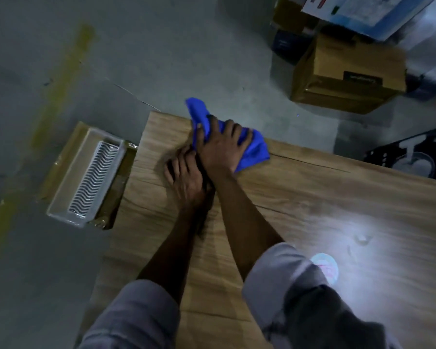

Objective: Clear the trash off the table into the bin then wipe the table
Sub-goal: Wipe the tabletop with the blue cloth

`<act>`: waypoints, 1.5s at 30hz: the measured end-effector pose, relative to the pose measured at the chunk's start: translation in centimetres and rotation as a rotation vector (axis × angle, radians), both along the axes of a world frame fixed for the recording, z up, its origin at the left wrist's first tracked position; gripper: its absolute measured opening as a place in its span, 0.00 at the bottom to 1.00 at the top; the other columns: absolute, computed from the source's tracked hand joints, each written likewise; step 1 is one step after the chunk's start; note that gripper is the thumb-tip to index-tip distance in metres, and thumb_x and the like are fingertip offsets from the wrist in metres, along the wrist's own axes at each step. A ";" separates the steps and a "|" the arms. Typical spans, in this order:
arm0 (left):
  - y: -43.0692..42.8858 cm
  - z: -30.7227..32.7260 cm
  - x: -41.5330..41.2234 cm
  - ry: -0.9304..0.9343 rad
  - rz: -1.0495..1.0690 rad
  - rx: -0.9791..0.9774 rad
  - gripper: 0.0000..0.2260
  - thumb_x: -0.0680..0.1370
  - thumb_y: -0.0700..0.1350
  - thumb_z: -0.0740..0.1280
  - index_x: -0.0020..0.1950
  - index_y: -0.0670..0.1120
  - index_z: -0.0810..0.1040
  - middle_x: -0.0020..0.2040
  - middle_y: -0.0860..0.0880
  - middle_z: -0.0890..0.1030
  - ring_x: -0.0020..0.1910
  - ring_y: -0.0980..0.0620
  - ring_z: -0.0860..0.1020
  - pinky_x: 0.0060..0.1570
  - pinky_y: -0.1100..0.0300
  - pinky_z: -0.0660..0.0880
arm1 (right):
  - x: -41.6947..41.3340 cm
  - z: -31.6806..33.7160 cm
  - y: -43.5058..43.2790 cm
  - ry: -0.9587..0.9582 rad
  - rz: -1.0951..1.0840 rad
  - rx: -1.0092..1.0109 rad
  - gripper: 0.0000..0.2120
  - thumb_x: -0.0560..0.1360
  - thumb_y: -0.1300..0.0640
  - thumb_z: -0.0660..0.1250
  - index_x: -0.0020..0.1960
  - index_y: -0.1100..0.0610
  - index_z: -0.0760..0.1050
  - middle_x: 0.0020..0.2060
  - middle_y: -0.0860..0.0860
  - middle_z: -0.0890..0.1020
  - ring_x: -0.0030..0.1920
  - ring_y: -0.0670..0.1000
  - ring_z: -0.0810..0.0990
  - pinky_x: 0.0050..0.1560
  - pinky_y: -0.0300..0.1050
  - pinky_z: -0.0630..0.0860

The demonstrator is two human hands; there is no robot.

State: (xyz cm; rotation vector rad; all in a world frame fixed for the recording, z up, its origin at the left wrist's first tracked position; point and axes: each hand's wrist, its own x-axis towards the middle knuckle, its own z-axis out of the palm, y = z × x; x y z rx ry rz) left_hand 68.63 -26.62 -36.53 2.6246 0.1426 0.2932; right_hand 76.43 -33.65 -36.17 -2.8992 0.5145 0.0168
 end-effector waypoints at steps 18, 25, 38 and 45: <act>0.1 0.8 -0.2 -0.015 0.022 -0.119 0.13 0.71 0.45 0.61 0.52 0.44 0.75 0.57 0.43 0.78 0.58 0.43 0.72 0.69 0.36 0.63 | 0.6 0.4 -3.0 0.147 -0.106 -0.055 0.24 0.82 0.39 0.51 0.70 0.48 0.72 0.66 0.58 0.75 0.69 0.61 0.68 0.74 0.66 0.53; 1.7 0.3 -0.4 -0.133 0.200 -0.442 0.10 0.72 0.43 0.60 0.45 0.37 0.73 0.47 0.36 0.73 0.48 0.43 0.68 0.48 0.52 0.64 | 5.2 1.6 6.3 0.200 0.446 0.065 0.24 0.84 0.38 0.49 0.77 0.41 0.62 0.69 0.52 0.73 0.68 0.58 0.70 0.68 0.61 0.59; 2.4 1.3 -1.2 -0.128 0.193 -0.652 0.07 0.69 0.41 0.63 0.41 0.43 0.66 0.44 0.43 0.68 0.47 0.47 0.67 0.52 0.51 0.64 | 2.9 1.1 -0.3 0.169 0.070 -0.025 0.25 0.83 0.37 0.47 0.69 0.49 0.72 0.64 0.57 0.76 0.66 0.63 0.71 0.68 0.64 0.59; 8.1 0.0 -4.1 -0.132 0.219 -0.852 0.06 0.72 0.35 0.63 0.40 0.45 0.68 0.42 0.40 0.73 0.41 0.35 0.73 0.38 0.33 0.72 | 4.4 0.7 8.2 0.083 0.668 0.014 0.20 0.83 0.40 0.52 0.72 0.38 0.69 0.75 0.48 0.67 0.74 0.56 0.65 0.73 0.63 0.57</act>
